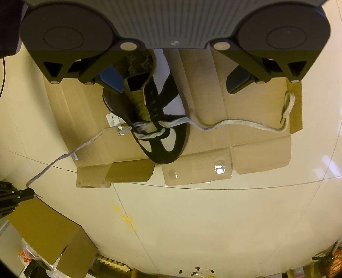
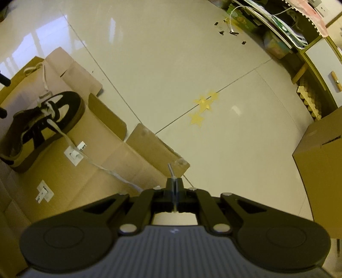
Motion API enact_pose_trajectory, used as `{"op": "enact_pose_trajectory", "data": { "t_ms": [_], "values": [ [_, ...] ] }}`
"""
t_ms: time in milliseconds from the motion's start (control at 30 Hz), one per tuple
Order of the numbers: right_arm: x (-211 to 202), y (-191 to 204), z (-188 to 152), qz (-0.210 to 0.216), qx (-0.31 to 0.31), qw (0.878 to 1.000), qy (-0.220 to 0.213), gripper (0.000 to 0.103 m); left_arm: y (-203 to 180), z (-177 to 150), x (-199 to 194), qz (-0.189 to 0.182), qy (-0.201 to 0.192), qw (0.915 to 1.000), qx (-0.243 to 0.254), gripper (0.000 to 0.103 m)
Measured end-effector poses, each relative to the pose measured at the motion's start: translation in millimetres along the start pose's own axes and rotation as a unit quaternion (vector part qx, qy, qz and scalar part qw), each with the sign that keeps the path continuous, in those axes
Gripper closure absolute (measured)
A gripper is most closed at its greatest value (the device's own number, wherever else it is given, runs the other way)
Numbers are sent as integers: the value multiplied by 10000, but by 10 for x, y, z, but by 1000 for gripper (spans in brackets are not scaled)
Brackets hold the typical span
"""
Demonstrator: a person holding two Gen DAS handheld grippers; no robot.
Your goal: Lace up shoes with both hands
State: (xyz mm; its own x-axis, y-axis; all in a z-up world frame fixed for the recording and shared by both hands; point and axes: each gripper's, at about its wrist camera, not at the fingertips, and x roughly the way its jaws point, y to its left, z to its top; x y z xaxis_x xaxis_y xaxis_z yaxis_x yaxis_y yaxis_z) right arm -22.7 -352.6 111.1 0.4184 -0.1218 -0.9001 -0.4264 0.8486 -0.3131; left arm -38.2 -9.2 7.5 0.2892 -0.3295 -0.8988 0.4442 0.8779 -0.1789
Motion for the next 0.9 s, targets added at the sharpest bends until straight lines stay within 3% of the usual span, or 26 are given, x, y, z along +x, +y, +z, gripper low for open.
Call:
{"op": "enact_pose_trajectory", "data": {
  "t_ms": [367,567,733,867,900],
  "values": [
    [132,331,171,513,-283,9980,-241,102,33,-28,126,-170,-66,9998,24,1],
    [343,680,343,1021,-599,9923,-360,102,70,-8,269,-307,-43,9995,13,1],
    [545,1044,517,1714,-1009,9790,-453,102,135,4,353,-408,-47,9992,22,2],
    [671,1355,685,2275,-1264,9637,-595,102,137,17,401,-595,-53,9982,5,37],
    [713,1450,745,2413,-1306,9596,-620,102,107,19,416,-673,-29,9977,58,41]
  ]
}}
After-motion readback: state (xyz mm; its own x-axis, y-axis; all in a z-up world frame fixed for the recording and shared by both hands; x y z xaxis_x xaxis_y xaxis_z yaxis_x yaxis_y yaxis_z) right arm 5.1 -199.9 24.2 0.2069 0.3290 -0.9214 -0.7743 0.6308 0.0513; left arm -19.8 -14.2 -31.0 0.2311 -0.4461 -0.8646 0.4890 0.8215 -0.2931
